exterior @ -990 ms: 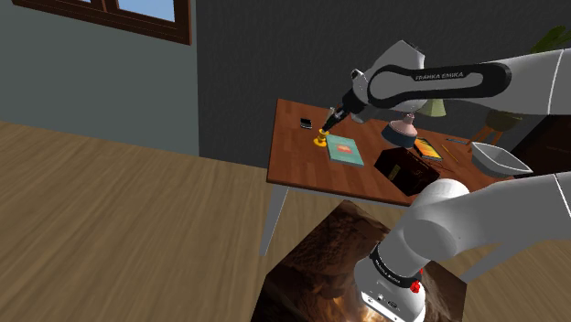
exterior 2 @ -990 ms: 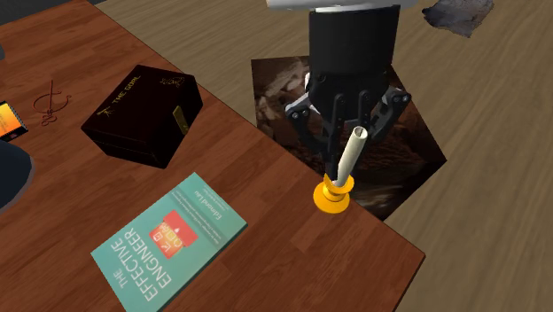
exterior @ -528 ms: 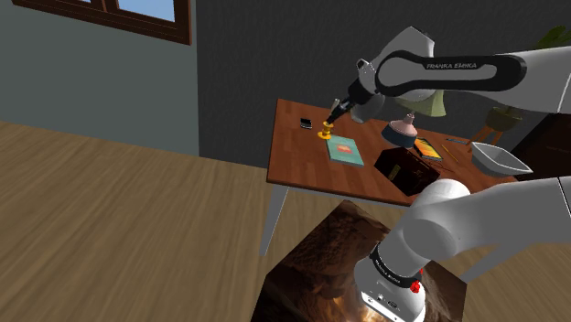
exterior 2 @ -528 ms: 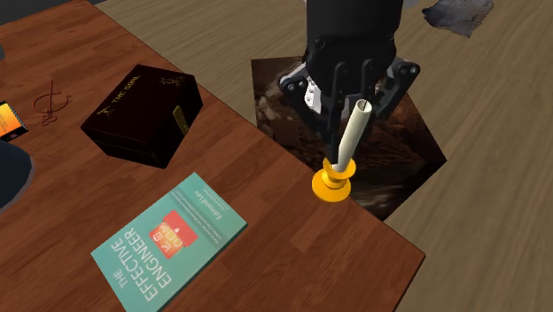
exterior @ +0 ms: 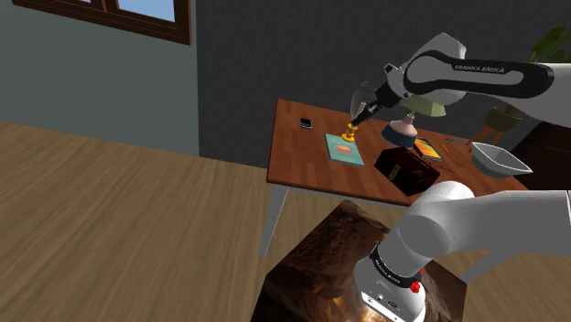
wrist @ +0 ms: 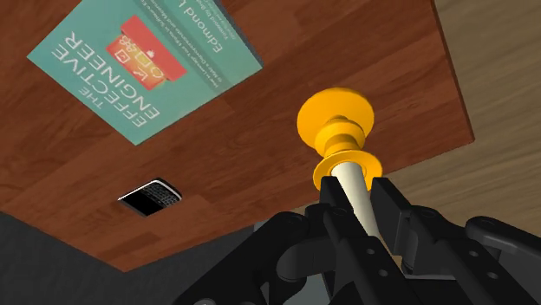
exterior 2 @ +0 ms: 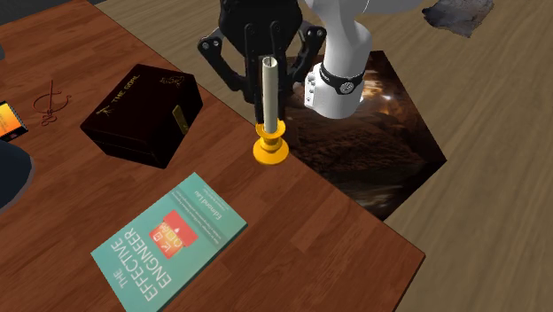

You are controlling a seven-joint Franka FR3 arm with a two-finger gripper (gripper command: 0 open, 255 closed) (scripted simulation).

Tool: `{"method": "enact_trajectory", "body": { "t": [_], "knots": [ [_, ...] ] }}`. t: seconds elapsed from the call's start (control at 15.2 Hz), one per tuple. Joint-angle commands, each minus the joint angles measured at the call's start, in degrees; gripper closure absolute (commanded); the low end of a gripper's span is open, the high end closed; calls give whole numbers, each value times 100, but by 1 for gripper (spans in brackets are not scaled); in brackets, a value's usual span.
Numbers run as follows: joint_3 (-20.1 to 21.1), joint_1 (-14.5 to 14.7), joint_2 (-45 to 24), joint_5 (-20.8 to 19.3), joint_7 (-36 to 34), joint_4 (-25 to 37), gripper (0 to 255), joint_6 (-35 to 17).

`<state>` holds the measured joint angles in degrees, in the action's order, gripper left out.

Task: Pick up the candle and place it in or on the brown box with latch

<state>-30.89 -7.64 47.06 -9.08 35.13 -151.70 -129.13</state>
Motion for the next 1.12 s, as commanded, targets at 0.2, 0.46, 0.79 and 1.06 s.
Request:
{"method": "enact_trajectory", "body": {
  "t": [0.2,0.46,0.79,1.06],
  "knots": [
    [-631,-296,154,-240,727,247,255,407],
    [-1151,-433,145,-398,1290,564,255,689],
    [-1833,-456,11,-540,1984,1104,255,1014],
    [-2419,-336,-167,-602,2528,1643,255,1261]
  ]
}}
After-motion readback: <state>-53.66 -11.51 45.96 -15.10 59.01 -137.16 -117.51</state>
